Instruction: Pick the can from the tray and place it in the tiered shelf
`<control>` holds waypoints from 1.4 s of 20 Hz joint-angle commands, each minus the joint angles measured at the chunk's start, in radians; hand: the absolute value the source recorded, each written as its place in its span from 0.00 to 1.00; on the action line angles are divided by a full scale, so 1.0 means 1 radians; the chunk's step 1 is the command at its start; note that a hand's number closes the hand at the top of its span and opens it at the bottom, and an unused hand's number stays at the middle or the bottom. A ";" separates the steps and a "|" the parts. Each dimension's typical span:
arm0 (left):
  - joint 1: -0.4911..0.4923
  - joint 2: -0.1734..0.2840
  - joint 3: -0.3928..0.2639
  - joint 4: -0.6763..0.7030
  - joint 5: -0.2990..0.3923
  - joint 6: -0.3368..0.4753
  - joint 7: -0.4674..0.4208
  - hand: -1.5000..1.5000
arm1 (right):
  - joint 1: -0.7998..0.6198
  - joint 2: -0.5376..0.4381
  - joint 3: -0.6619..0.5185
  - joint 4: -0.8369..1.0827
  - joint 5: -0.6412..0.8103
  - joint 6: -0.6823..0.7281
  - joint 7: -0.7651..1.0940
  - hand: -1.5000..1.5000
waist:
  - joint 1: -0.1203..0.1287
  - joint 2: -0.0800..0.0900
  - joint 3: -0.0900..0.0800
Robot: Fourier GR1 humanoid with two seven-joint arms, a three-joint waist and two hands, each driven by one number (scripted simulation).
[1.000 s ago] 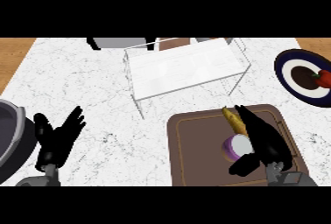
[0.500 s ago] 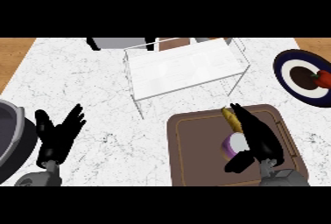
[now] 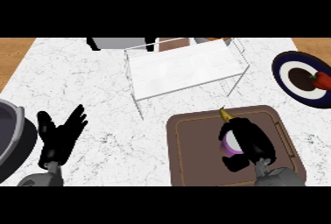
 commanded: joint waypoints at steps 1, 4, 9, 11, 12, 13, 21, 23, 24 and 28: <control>0.001 -0.001 0.010 0.001 0.000 -0.002 0.005 0.50 | 0.032 0.064 0.040 0.036 0.000 -0.028 -0.045 1.00 | 0.001 0.012 0.013; 0.029 0.020 0.013 -0.044 -0.002 -0.012 0.033 0.50 | 0.061 0.078 0.077 -0.038 0.022 -0.038 -0.050 1.00 | 0.001 0.011 0.013; -0.002 0.008 0.009 -0.058 0.014 -0.016 0.061 0.50 | -0.066 0.225 0.213 0.037 0.049 0.013 -0.023 1.00 | 0.017 0.012 0.013; -0.009 -0.002 0.003 0.031 -0.003 -0.031 -0.006 0.50 | -0.148 0.246 0.356 0.087 0.009 -0.044 0.050 1.00 | 0.032 0.018 0.012; -0.001 -0.028 -0.015 0.006 -0.018 -0.003 0.008 0.50 | -0.139 0.247 0.394 0.089 0.017 -0.091 0.023 1.00 | 0.021 0.014 0.013; -0.004 0.013 0.033 0.046 0.004 -0.037 -0.033 0.50 | -0.162 0.248 0.413 0.095 -0.030 -0.146 0.042 1.00 | 0.017 0.015 0.013; -0.045 0.000 0.016 0.015 -0.018 0.004 0.037 0.50 | -0.278 0.250 0.469 -0.343 0.003 -0.197 0.331 1.00 | -0.004 0.006 0.012; -0.006 -0.013 0.011 0.051 -0.024 -0.014 -0.035 0.50 | -0.289 0.251 0.444 -0.450 0.050 -0.188 0.391 1.00 | -0.011 0.004 0.012; -0.015 -0.024 0.005 0.014 -0.030 0.014 0.003 0.50 | -0.339 0.251 0.449 -0.433 0.042 -0.228 0.462 1.00 | 0.001 0.006 0.012; -0.009 0.020 0.035 0.013 0.008 -0.046 0.008 0.50 | -0.504 0.251 0.290 -0.614 -0.040 -0.003 0.648 1.00 | -0.002 0.006 0.012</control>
